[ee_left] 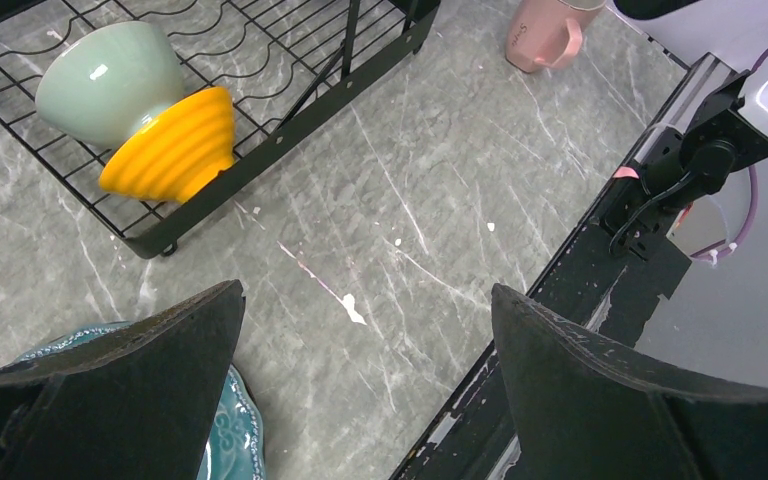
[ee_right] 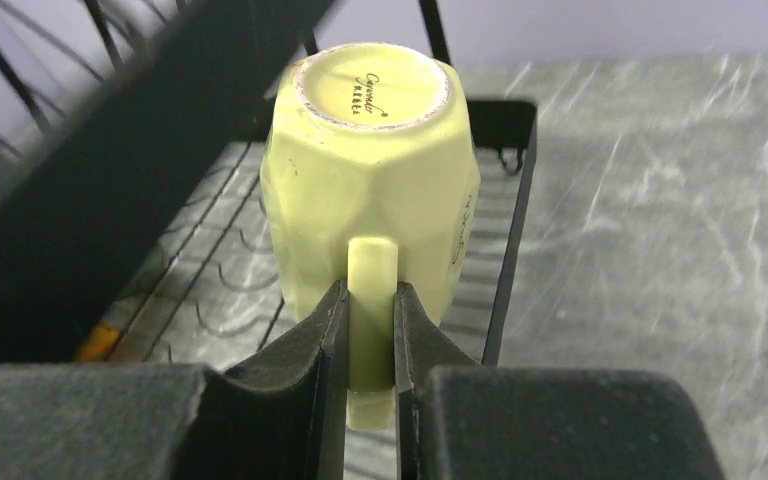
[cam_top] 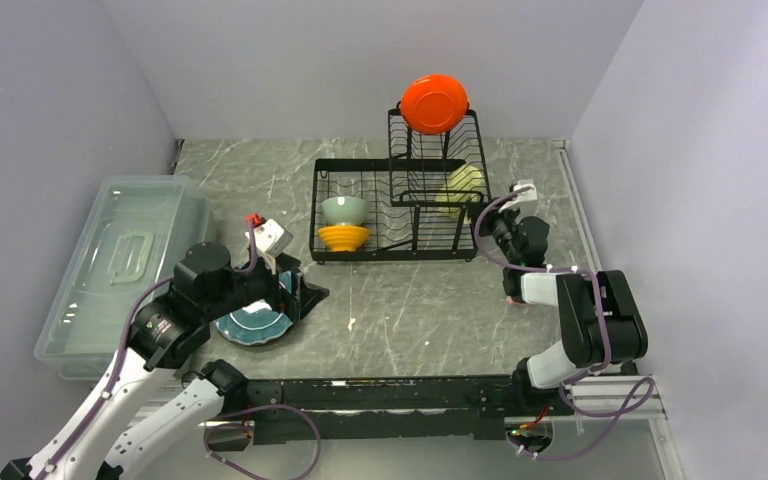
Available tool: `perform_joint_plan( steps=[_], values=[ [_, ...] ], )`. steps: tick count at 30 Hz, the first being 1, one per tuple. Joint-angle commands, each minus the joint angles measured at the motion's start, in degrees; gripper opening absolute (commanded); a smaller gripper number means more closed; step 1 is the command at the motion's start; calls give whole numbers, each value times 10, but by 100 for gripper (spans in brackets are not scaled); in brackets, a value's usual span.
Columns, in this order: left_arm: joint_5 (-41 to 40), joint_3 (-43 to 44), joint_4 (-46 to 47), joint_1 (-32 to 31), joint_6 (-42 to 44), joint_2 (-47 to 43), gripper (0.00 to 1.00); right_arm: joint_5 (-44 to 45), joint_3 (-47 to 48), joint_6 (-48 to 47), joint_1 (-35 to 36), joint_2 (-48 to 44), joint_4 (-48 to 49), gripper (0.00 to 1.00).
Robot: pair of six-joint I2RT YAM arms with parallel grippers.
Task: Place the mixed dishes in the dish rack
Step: Turn the cup upside down in the dish rack.
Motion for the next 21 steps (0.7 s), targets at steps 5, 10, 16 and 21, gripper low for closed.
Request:
perform_joint_plan(
  steps=[5,10,16,21],
  values=[
    [-5,-2,14,1,9,-7,99,-11,-32,1,17,-29,109,0],
    [-6,-2,14,1,9,-5,99,-1,-22,-2,20,-20,119,0],
    [-8,-3,14,1,10,-6,99,18,-8,-26,34,0,117,0],
    [-9,-4,15,1,10,-5,99,45,0,-60,59,15,105,0]
  ],
)
